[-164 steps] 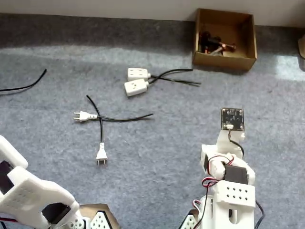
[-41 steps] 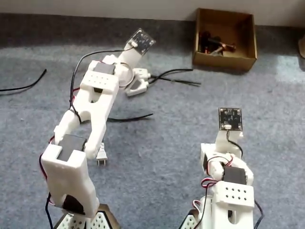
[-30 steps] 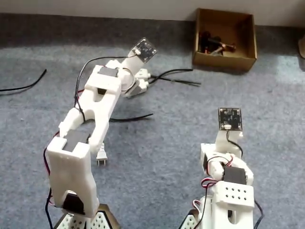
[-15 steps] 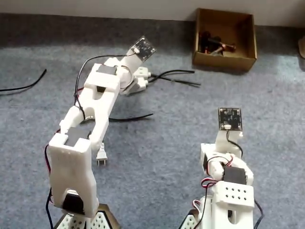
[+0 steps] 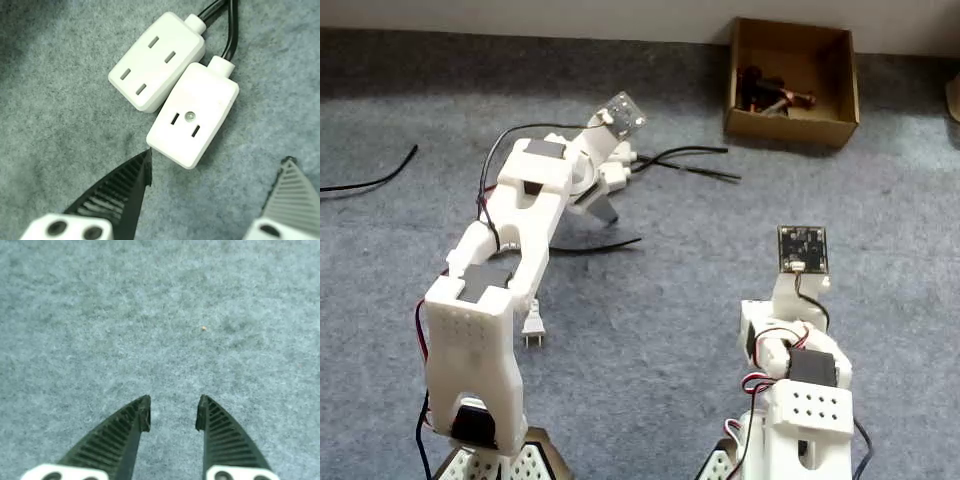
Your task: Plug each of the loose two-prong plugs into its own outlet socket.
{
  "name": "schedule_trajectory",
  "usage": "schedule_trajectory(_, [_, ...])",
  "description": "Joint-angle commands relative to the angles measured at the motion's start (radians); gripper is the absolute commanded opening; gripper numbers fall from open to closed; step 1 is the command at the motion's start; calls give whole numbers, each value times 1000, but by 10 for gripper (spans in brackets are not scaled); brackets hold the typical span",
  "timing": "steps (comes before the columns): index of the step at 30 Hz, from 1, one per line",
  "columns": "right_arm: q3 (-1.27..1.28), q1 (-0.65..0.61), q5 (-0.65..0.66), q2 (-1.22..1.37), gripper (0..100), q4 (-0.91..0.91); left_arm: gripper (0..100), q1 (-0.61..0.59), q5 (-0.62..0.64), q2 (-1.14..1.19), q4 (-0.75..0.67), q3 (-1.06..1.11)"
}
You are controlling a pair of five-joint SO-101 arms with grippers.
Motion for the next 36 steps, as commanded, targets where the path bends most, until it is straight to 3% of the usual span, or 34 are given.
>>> schedule_trajectory(1, [-8, -16, 12, -21, 154, -24, 363, -38, -8, -19, -61, -45])
schedule_trajectory(9, [-8, -16, 12, -21, 154, -24, 362, -62, -8, 61, -127, -79])
schedule_trajectory(18, [-8, -16, 12, -21, 154, -25, 359, -67, -2, 166, -103, -223])
schedule_trajectory(29, [-8, -16, 12, -21, 154, -27, 87, -61, -2, 165, -84, -232])
schedule_trajectory(36, [-8, -16, 12, -21, 154, -28, 72, -59, -2, 162, -23, -240])
